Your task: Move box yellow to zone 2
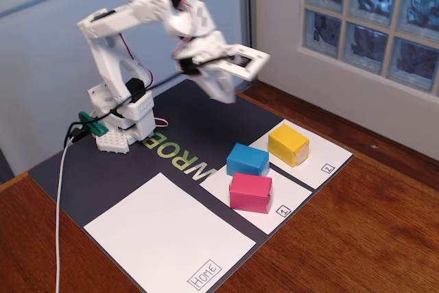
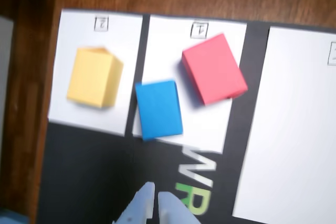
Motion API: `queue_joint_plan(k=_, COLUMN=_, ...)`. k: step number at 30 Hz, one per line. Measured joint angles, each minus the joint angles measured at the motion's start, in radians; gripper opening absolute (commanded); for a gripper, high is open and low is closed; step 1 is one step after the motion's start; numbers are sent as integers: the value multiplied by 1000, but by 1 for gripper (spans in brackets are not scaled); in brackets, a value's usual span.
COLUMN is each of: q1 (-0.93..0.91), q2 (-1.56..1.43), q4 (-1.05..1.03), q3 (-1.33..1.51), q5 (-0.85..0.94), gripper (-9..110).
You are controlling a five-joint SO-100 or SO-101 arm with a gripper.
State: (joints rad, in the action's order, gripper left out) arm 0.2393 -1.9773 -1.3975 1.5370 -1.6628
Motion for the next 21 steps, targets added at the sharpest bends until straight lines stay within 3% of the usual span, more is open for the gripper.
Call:
queue_joint_plan(k=11, q1=-161, q2=-385, q4=-31, q3=428, q5=270, gripper=-1)
queue_joint_plan(k=21, q1=-270, q2=-804, q4=-38, q3=856, q5=350, gripper=-1)
